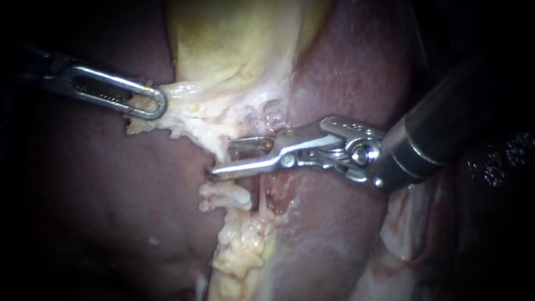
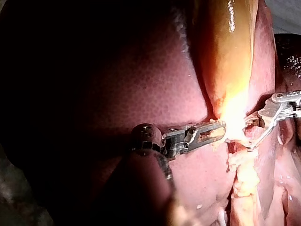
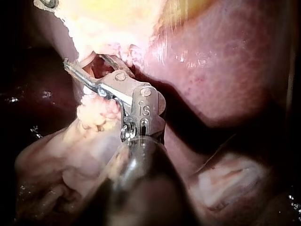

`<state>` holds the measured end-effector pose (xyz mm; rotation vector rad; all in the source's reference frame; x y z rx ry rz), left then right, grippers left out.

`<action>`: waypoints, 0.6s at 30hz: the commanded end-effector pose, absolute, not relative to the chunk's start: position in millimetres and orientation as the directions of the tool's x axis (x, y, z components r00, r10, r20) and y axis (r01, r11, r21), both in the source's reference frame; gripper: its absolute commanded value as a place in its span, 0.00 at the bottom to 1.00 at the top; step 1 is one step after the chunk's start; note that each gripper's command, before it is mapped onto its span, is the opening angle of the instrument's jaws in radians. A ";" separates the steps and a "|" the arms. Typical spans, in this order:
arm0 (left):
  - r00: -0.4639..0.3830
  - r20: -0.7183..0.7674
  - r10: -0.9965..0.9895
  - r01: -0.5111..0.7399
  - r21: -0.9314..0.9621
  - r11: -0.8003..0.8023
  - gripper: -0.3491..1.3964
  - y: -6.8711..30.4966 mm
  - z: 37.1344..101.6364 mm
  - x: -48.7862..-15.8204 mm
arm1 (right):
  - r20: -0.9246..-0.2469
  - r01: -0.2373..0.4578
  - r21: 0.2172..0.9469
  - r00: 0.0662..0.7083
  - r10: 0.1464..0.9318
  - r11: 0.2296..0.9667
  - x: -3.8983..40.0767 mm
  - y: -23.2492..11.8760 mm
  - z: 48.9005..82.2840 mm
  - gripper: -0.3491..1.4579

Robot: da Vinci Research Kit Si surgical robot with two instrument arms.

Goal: Going back third clip left tube

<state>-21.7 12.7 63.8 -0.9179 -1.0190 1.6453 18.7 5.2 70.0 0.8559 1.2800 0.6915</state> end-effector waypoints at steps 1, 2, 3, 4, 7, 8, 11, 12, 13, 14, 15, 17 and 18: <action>-0.258 -0.107 0.960 -0.332 -0.924 -0.192 0.00 12.7 63.8 -21.7 | -0.526 0.024 0.848 0.171 0.833 0.530 18.5 5.1 70.0 0.47; -0.258 -0.107 0.960 -0.332 -0.924 -0.192 0.00 12.7 63.8 -21.7 | -0.531 0.026 0.845 0.171 0.830 0.535 18.4 5.1 69.9 0.47; -0.258 -0.107 0.960 -0.332 -0.924 -0.192 0.00 12.7 63.8 -21.7 | -0.535 0.028 0.842 0.172 0.827 0.539 18.3 5.0 69.8 0.47; -0.258 -0.107 0.960 -0.332 -0.924 -0.192 0.00 12.6 63.8 -21.7 | -0.540 0.029 0.839 0.172 0.824 0.544 18.2 5.0 69.7 0.47; -0.258 -0.107 0.960 -0.332 -0.924 -0.192 0.00 12.6 63.8 -21.7 | -0.545 0.032 0.836 0.172 0.821 0.548 18.0 4.9 69.4 0.47; -0.258 -0.107 0.960 -0.332 -0.924 -0.192 0.00 12.6 63.8 -21.7 | -0.545 0.032 0.836 0.172 0.821 0.548 18.0 4.8 69.4 0.47; -0.258 -0.107 0.960 -0.332 -0.924 -0.192 0.00 12.6 63.8 -21.7 | -0.545 0.028 0.835 0.170 0.821 0.549 18.4 4.7 69.2 0.47; -0.258 -0.107 0.960 -0.332 -0.924 -0.192 0.00 12.7 63.8 -21.7 | -0.545 0.027 0.835 0.170 0.821 0.549 18.6 4.7 69.2 0.47; -0.258 -0.107 0.960 -0.332 -0.924 -0.192 0.00 12.7 63.8 -21.7 | -0.550 0.028 0.832 0.169 0.818 0.554 18.7 4.7 69.3 0.47; -0.258 -0.107 0.960 -0.332 -0.924 -0.192 0.00 12.7 63.8 -21.7 | -0.550 0.028 0.832 0.169 0.818 0.554 18.6 4.7 69.2 0.47; -0.258 -0.107 0.960 -0.332 -0.924 -0.192 0.00 12.7 63.8 -21.7 | -0.550 0.028 0.832 0.170 0.818 0.554 18.5 4.7 69.2 0.47; -0.258 -0.107 0.960 -0.332 -0.924 -0.192 0.00 12.6 63.8 -21.7 | -0.555 0.031 0.829 0.170 0.814 0.558 18.2 4.7 69.1 0.47; -0.258 -0.107 0.960 -0.332 -0.924 -0.192 0.00 12.6 63.8 -21.7 | -0.560 0.033 0.826 0.171 0.811 0.563 18.0 4.6 69.1 0.47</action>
